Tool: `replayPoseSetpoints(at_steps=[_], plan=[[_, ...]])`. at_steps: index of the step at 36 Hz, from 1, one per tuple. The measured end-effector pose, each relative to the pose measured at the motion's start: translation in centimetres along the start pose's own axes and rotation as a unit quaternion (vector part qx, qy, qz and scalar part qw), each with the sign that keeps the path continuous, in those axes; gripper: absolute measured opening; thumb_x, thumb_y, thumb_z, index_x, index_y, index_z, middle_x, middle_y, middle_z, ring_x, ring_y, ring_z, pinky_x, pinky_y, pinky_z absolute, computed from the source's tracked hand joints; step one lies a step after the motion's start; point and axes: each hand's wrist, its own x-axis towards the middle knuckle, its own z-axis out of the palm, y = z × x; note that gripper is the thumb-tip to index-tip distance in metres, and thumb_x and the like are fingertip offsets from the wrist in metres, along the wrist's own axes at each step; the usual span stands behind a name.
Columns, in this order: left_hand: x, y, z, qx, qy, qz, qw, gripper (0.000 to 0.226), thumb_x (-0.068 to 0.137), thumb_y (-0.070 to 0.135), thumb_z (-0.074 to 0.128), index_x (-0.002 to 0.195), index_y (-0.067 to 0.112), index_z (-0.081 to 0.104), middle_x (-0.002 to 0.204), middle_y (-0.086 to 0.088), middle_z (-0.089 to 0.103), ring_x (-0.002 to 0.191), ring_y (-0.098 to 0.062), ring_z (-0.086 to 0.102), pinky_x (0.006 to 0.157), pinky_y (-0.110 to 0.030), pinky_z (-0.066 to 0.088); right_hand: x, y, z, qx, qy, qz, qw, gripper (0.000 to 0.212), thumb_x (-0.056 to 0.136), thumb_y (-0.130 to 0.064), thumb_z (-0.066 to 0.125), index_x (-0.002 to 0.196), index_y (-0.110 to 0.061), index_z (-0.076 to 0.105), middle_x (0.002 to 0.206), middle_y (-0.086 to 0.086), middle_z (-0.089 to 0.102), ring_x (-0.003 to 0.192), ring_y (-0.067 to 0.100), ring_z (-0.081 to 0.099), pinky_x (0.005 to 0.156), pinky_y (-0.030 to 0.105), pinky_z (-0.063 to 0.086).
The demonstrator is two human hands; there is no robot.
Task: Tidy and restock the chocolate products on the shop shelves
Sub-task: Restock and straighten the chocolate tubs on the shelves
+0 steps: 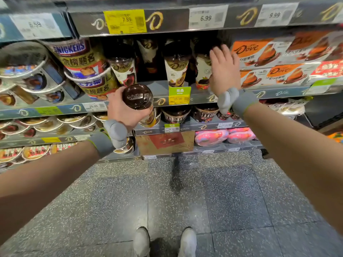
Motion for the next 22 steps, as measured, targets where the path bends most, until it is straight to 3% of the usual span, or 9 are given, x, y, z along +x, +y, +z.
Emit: replayPoseSetpoints(at_steps=[4,8,15,20,22], plan=[[-0.1,0.8,0.6,-0.002,-0.001,-0.005,1.0,0.091,0.054,0.045,0.082,0.133,0.02,0.046,0.126,-0.002,0.052,0.115,-0.019,0.052,0.101,-0.036,0.045,0.2,0.3,0.6,0.014,0.005,0.01,1.0,0.053,0.087,-0.003,0.046,0.139,-0.005,0.037,0.146,0.013,0.037,0.138,0.031,0.029,0.114,0.042,0.014],[-0.3,1.4,1.1,0.001,0.0,-0.005,1.0,0.092,0.053,0.046,0.082,0.133,0.018,0.046,0.127,-0.003,0.051,0.116,-0.02,0.05,0.101,-0.036,0.044,0.1,0.9,0.3,0.005,0.041,0.007,0.999,0.041,0.079,-0.012,0.065,0.117,-0.005,0.05,0.127,0.017,0.048,0.122,0.036,0.042,0.104,0.041,0.025],[-0.1,1.6,1.4,0.007,0.01,-0.001,1.0,0.091,0.057,0.043,0.084,0.135,0.018,0.044,0.129,-0.003,0.05,0.119,-0.02,0.049,0.103,-0.038,0.042,-0.1,1.6,-0.1,0.047,0.009,-0.033,0.998,0.041,0.077,-0.008,0.066,0.113,0.001,0.049,0.146,0.026,0.03,0.14,0.041,0.023,0.112,0.047,0.022],[-0.1,1.8,1.2,0.002,0.024,-0.005,1.0,0.088,0.058,0.04,0.084,0.134,0.019,0.045,0.129,-0.003,0.05,0.117,-0.019,0.051,0.1,-0.031,0.042,0.2,1.5,-0.5,0.059,-0.062,-0.048,0.995,0.048,0.077,-0.015,0.068,0.117,0.001,0.046,0.152,0.018,0.026,0.143,0.038,0.016,0.118,0.046,0.012],[-0.1,1.8,1.1,0.001,0.028,-0.005,1.0,0.087,0.058,0.04,0.084,0.133,0.02,0.045,0.128,-0.002,0.05,0.117,-0.018,0.051,0.1,-0.03,0.042,0.3,1.4,-0.5,0.064,-0.059,-0.044,0.995,0.047,0.076,-0.018,0.069,0.114,0.001,0.048,0.151,0.018,0.027,0.142,0.038,0.018,0.117,0.046,0.015]])
